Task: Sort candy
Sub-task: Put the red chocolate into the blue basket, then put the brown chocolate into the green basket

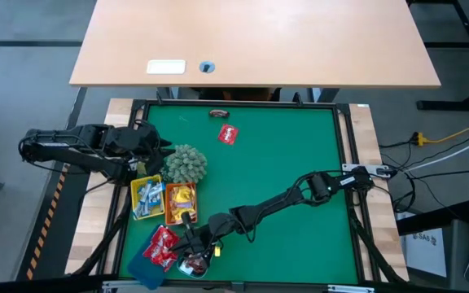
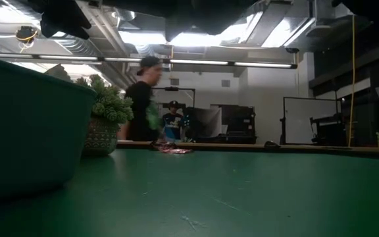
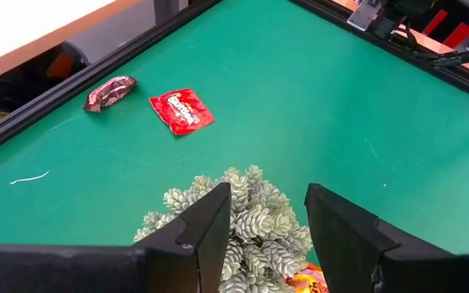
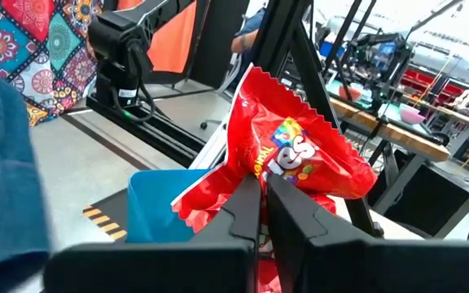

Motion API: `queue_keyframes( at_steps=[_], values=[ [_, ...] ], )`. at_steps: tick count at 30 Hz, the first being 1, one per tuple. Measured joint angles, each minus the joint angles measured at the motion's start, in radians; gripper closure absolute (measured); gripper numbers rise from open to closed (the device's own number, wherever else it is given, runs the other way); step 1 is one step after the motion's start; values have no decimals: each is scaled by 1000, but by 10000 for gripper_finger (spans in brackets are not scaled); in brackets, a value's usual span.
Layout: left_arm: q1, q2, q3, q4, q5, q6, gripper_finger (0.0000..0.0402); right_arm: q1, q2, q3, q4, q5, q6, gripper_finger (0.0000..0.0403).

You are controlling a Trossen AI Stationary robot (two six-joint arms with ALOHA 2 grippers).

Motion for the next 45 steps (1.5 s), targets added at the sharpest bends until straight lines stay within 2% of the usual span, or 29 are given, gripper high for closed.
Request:
queue_keyframes(
  at_steps=[13,16,23,27,31,37,45],
  values=[
    [0,0,0,0,0,0,247,0,0,0,-7,0,25,378],
    [0,0,0,0,0,0,247,-2,0,0,-17,-1,28,351],
    [0,0,0,0,0,0,247,-23,-2,0,-36,9,119,258],
    [0,0,0,0,0,0,247,-27,-16,0,-71,35,133,230],
    [0,0,-1,0,1,0,246,-27,-99,0,-239,133,100,225],
    [0,0,-1,0,-1,6,247,-32,-276,1,-711,308,-10,230],
    [0,0,-1,4,-2,6,247,-121,-440,1,-1118,434,-37,231]
  ],
)
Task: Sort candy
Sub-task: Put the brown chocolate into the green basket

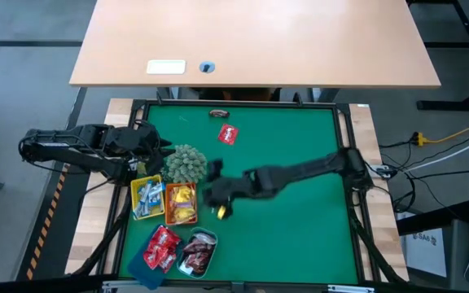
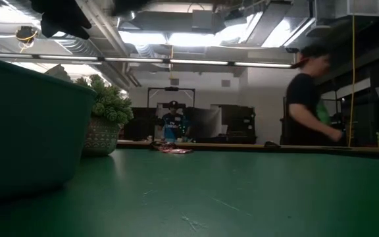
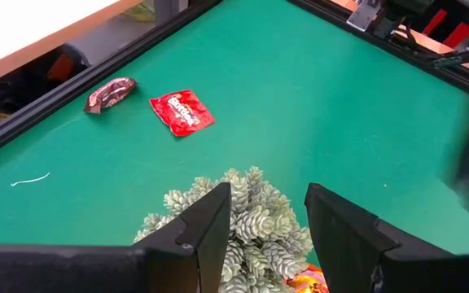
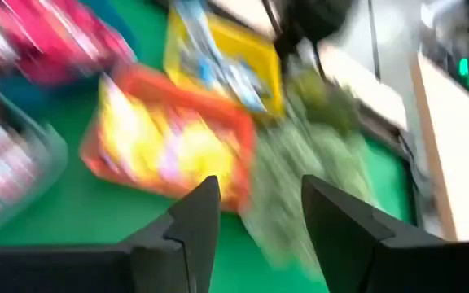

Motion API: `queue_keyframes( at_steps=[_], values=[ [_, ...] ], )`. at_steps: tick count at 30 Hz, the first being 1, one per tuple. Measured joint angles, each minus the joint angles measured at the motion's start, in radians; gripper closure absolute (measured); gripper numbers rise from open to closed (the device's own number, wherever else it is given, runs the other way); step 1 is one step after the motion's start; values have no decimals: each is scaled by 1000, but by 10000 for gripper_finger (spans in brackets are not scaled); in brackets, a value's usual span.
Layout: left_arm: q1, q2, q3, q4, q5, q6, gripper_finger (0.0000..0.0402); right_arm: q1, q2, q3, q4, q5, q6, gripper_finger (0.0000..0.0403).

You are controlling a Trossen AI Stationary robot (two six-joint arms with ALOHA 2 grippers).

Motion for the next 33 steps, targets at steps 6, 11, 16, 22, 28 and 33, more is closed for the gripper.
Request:
queue_keyframes(
  at_steps=[6,11,16,22,28,33],
  values=[
    [0,0,0,1,0,-4,247,-177,-47,0,-154,3,1,231],
    [0,0,0,1,-1,1,247,-372,-32,-1,-168,-112,-3,231],
    [0,0,0,-2,-1,1,247,-552,-10,-47,-123,-291,10,231],
    [0,0,0,-3,-20,3,247,-687,58,-64,-64,-396,32,231],
    [1,11,0,-2,-52,18,247,-750,131,-64,-35,-423,32,231],
    [18,50,0,22,-109,65,247,-747,144,-64,-36,-424,31,231]
  ],
)
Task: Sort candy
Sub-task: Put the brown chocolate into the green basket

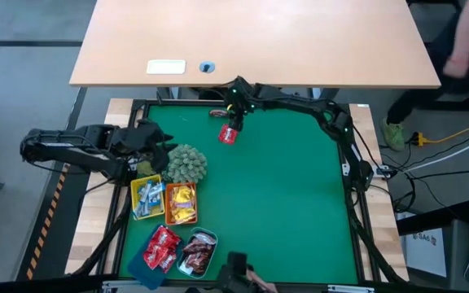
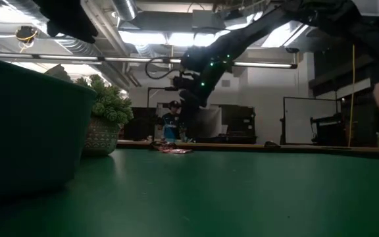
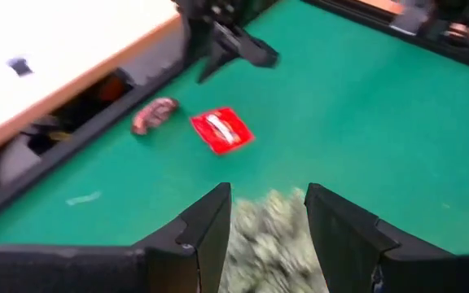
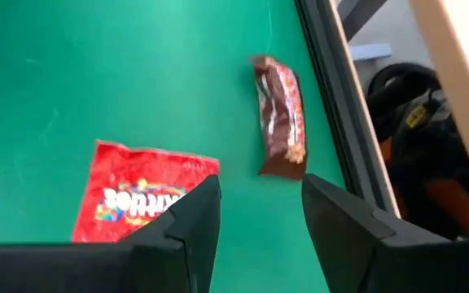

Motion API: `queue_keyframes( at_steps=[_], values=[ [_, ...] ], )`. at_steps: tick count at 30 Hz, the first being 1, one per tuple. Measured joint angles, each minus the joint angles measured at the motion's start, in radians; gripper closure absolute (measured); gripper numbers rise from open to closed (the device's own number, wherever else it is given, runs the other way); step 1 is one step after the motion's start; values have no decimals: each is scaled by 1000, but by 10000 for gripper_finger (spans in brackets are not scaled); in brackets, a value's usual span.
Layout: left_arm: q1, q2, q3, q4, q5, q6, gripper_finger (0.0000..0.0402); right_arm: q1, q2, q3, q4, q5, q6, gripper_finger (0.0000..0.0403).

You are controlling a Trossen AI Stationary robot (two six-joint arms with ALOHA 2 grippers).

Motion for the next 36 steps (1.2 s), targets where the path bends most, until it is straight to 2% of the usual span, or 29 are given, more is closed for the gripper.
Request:
queue_keyframes(
  at_steps=[4,9,14,20,24,31,36],
  values=[
    [93,58,0,101,14,112,247,20,-11,1,18,-2,-3,231],
    [279,158,0,271,188,276,247,55,-28,10,28,-1,-2,231],
    [483,278,0,357,430,380,247,105,-31,118,-148,63,-2,231],
    [669,447,0,438,598,486,247,161,-34,346,-475,141,-2,231],
    [746,562,0,555,646,532,247,193,-37,485,-588,148,7,231],
    [810,757,3,822,679,537,247,251,-106,461,-590,140,34,231],
    [830,894,64,843,679,539,247,289,-109,461,-619,139,53,231]
  ],
)
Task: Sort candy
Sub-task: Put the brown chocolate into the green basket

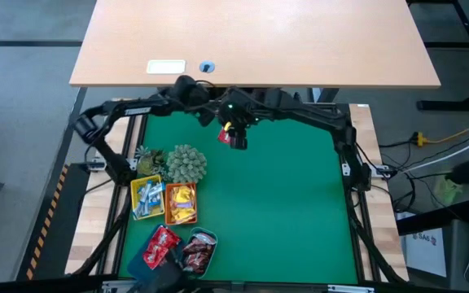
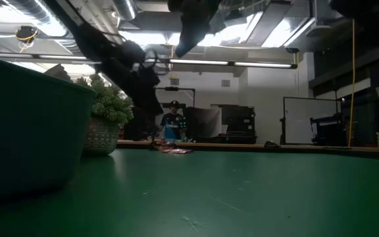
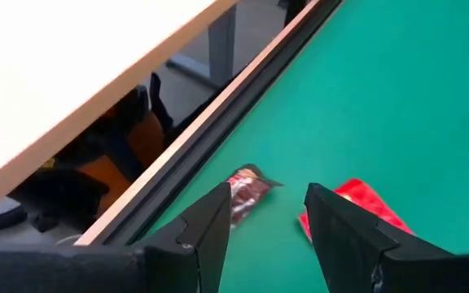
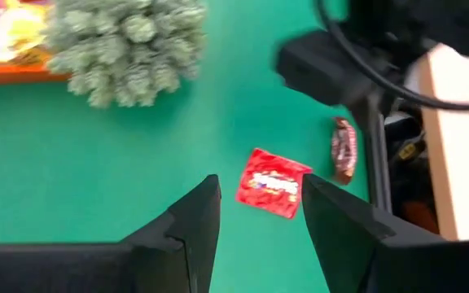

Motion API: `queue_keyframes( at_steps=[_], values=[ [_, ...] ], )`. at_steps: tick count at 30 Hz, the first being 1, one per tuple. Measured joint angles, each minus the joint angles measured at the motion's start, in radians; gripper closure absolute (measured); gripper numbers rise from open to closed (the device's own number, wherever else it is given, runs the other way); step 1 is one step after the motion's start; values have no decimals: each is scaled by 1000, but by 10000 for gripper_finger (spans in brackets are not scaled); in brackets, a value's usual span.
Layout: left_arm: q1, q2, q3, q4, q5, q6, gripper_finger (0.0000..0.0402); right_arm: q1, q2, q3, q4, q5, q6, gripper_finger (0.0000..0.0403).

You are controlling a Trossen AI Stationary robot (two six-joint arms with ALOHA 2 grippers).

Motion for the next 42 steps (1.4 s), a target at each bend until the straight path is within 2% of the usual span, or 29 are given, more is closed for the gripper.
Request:
queue_keyframes(
  at_steps=[6,17,21,26,42],
  values=[
    [22,139,127,-78,0,1,247,41,0,0,-62,0,0,231],
    [42,275,348,-442,-3,47,247,63,0,-1,-152,-6,6,231],
    [33,312,373,-482,-15,77,247,63,0,-1,-153,-8,24,231],
    [26,326,374,-485,-108,80,247,63,0,-1,-154,-11,25,231],
    [19,328,374,-509,-119,131,247,63,0,-1,-153,-19,26,231]
  ],
)
